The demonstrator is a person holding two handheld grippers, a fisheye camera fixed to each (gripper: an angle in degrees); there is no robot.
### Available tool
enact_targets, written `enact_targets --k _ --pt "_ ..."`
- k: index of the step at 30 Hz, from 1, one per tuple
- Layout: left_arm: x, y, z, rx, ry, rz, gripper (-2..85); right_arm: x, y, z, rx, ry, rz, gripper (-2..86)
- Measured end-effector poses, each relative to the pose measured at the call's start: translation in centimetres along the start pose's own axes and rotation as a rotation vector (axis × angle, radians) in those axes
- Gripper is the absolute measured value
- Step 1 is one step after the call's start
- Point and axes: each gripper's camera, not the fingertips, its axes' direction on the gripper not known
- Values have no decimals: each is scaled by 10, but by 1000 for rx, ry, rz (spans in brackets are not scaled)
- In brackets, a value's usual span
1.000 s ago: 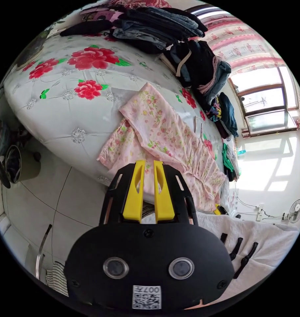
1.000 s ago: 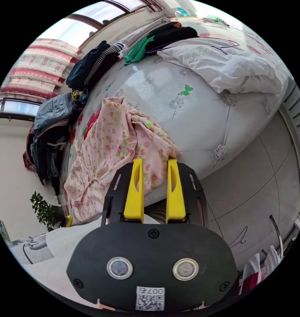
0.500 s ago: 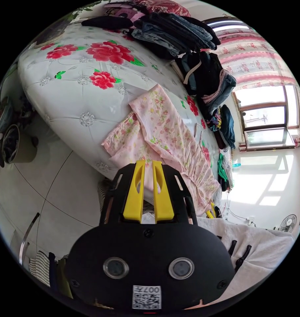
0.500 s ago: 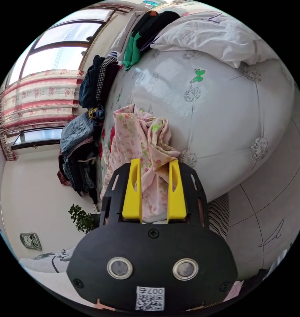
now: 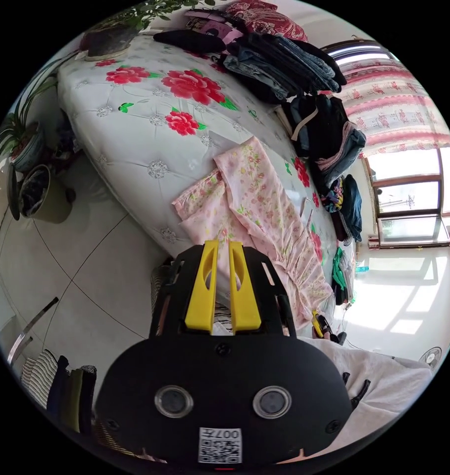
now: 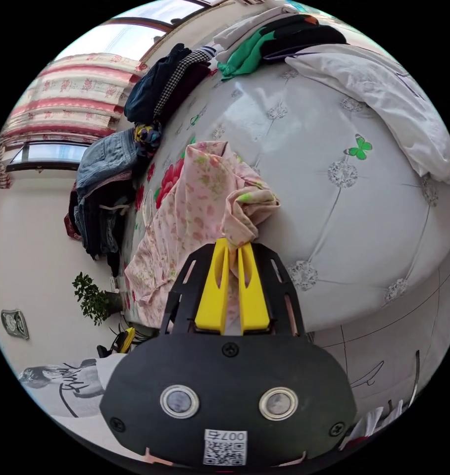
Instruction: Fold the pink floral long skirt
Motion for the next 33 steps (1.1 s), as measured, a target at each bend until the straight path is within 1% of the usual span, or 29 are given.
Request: enact_targets --k 2,5,7,8,10,11,13,14,15,16,17,18,19,21,22,23,26,28,29,31,33 --pt "-5 -3 -2 -3 0 -7 40 -12 -6 -4 26 -43 -28 2" --pt "-20 -11 -3 6 28 -32 43 -66 -15 -10 74 -55 -179 0" --pt "-35 -22 -2 2 64 -61 47 -139 -18 -2 67 -56 -390 -1" --pt "-39 -25 -2 0 74 -68 48 -160 -17 2 58 -61 -448 0" --pt "-54 -36 -4 -11 102 -88 50 -251 -2 30 -1 -74 -700 2" --pt "-57 -39 -5 -12 106 -88 50 -273 5 39 -24 -82 -764 3" --pt "-70 -48 -13 -9 120 -78 52 -357 45 83 -122 -126 -1007 11" --pt "-74 -50 -14 -11 124 -76 52 -375 57 97 -154 -140 -1060 14" --pt "-82 -54 -17 -20 132 -73 53 -405 80 127 -237 -181 -1144 21" --pt "-90 -57 -19 -30 136 -74 54 -427 103 162 -343 -221 -1193 29" --pt "-94 -58 -21 -34 140 -76 55 -435 113 181 -402 -238 -1206 33" --pt "-102 -61 -22 -42 153 -78 57 -446 133 217 -536 -266 -1218 39" --pt "-109 -63 -23 -58 171 -75 60 -451 149 250 -668 -272 -1217 45" --pt "-117 -67 -23 -79 191 -62 65 -449 162 283 -790 -228 -1203 50" --pt "-121 -69 -24 -89 210 -47 69 -443 162 290 -790 -196 -1196 53" --pt "-122 -69 -23 -97 219 -41 72 -439 159 291 -775 -176 -1186 55" --pt "-126 -74 -22 -134 292 20 103 -406 123 285 -650 -99 -1016 65" --pt "-126 -82 -29 -120 353 85 129 -358 92 273 -537 -53 -788 75" --pt "-126 -85 -31 -118 374 101 135 -344 86 270 -510 -40 -727 77" --pt "-123 -93 -29 -148 435 153 156 -291 70 258 -432 -20 -498 86" --pt "-118 -99 -22 -181 458 190 167 -262 65 255 -402 -26 -377 91"
